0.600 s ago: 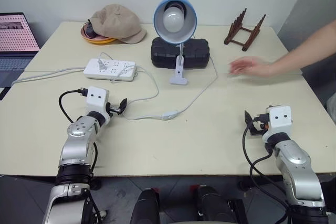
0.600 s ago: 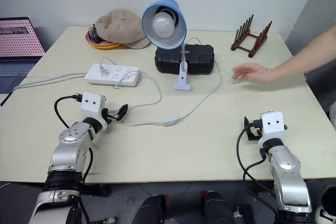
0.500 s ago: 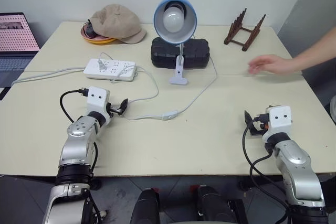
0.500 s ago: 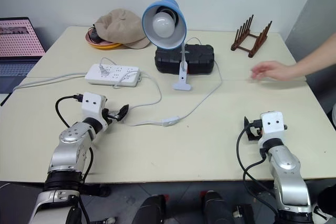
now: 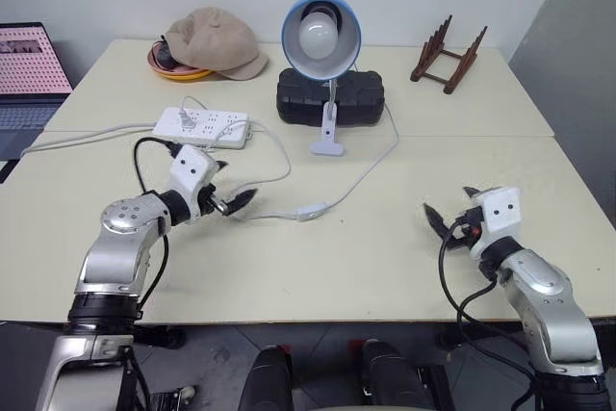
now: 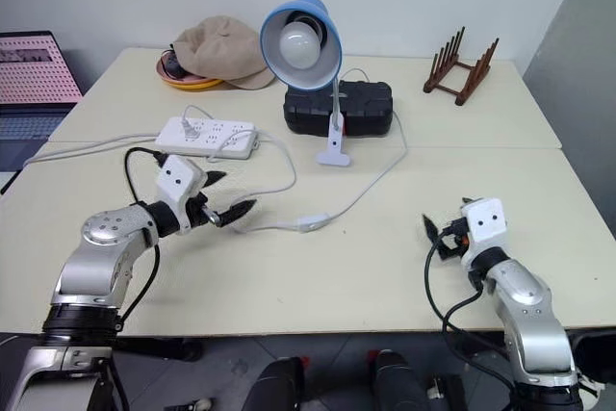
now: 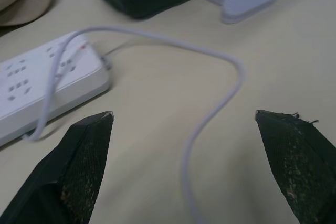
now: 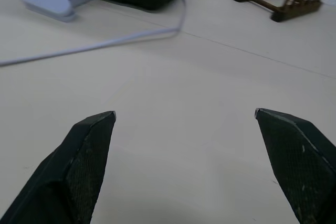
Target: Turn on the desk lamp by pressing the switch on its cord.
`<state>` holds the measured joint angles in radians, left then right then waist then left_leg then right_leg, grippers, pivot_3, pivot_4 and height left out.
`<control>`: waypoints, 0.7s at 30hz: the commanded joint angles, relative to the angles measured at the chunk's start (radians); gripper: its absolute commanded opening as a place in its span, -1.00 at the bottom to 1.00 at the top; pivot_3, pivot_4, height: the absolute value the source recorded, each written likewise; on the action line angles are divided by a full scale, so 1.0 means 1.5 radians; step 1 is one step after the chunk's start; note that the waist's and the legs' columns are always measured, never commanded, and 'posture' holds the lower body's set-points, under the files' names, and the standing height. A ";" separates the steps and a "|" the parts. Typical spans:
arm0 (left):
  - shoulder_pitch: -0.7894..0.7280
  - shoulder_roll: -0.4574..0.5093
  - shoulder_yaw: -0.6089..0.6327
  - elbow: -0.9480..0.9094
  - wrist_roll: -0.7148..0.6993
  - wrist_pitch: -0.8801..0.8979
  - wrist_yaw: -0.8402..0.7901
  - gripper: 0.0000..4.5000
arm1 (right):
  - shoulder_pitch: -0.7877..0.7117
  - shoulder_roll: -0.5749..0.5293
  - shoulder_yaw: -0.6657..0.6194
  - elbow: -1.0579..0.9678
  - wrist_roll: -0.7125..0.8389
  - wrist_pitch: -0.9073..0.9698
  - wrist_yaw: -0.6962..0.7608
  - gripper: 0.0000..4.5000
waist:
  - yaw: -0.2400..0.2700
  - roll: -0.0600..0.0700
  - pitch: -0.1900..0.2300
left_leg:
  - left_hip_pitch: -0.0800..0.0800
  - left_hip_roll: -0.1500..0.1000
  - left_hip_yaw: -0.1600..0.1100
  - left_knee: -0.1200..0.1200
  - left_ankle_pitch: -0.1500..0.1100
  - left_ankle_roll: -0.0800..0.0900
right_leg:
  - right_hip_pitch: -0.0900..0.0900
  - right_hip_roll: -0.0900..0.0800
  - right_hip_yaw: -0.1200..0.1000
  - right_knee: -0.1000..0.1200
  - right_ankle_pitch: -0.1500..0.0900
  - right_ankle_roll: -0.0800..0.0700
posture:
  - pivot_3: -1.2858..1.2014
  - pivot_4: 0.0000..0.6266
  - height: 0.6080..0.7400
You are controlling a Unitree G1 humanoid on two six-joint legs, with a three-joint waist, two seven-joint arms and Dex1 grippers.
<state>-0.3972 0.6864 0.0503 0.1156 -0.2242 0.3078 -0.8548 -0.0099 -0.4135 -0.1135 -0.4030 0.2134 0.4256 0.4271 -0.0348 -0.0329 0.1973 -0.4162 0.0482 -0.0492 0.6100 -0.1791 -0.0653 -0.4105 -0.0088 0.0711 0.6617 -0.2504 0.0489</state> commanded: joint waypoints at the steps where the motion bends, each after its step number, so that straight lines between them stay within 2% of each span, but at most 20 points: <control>1: -0.047 0.053 -0.061 -0.047 -0.027 0.025 -0.153 1.00 | 0.017 -0.043 0.032 -0.130 0.130 0.064 0.118 0.98 | 0.000 0.000 0.000 | 0.000 0.000 0.000 0.000 0.000 0.000 | 0.000 0.000 0.000 0.000 0.000 0.000 | 0.03 -0.52 1.00; 6: -0.110 0.050 -0.135 -0.005 0.002 0.002 -0.235 1.00 | 0.038 -0.093 0.048 -0.184 0.192 0.115 0.170 0.98 | 0.003 0.000 0.000 | -0.001 0.000 0.000 0.000 0.000 0.000 | 0.000 0.000 0.000 -0.001 0.000 0.000 | 0.03 -0.52 1.00; 9: -0.138 0.032 -0.167 0.024 0.021 -0.022 -0.254 1.00 | 0.041 -0.101 0.054 -0.192 0.193 0.121 0.161 0.98 | 0.002 0.000 0.000 | -0.001 0.000 0.000 0.000 0.000 0.000 | 0.000 0.000 0.000 -0.001 0.000 0.000 | 0.03 -0.52 1.00; 13: -0.169 0.001 -0.228 0.088 0.090 -0.113 -0.263 1.00 | 0.060 -0.092 0.065 -0.214 0.185 0.127 0.130 0.98 | 0.002 0.000 0.000 | -0.001 0.000 0.000 0.000 0.000 0.000 | 0.000 0.000 0.000 -0.001 0.000 0.000 | 0.03 -0.52 1.00; 17: -0.199 -0.027 -0.230 0.143 0.099 -0.137 -0.265 1.00 | 0.084 -0.086 0.073 -0.233 0.178 0.125 0.105 0.98 | 0.002 0.000 0.000 | -0.001 0.000 0.000 0.000 0.000 0.000 | 0.000 0.000 0.000 -0.001 0.000 0.000 | 0.03 -0.52 1.00; 21: -0.227 -0.044 -0.241 0.225 0.136 -0.210 -0.256 1.00 | 0.099 -0.083 0.076 -0.243 0.174 0.122 0.085 0.98 | 0.001 0.000 0.000 | -0.001 0.000 0.000 0.000 0.000 0.000 | 0.000 0.000 0.000 -0.001 0.000 0.000 | 0.03 -0.52 1.00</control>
<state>-0.7169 0.6253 -0.3128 0.4309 -0.0370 0.0405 -1.2452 0.1370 -0.5412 0.0050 -0.7220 0.4785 0.6212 0.5656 -0.0326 -0.0335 0.1969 -0.4177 0.0479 -0.0495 0.6103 -0.1791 -0.0650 -0.4111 -0.0084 0.0710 0.6605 -0.2510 0.0485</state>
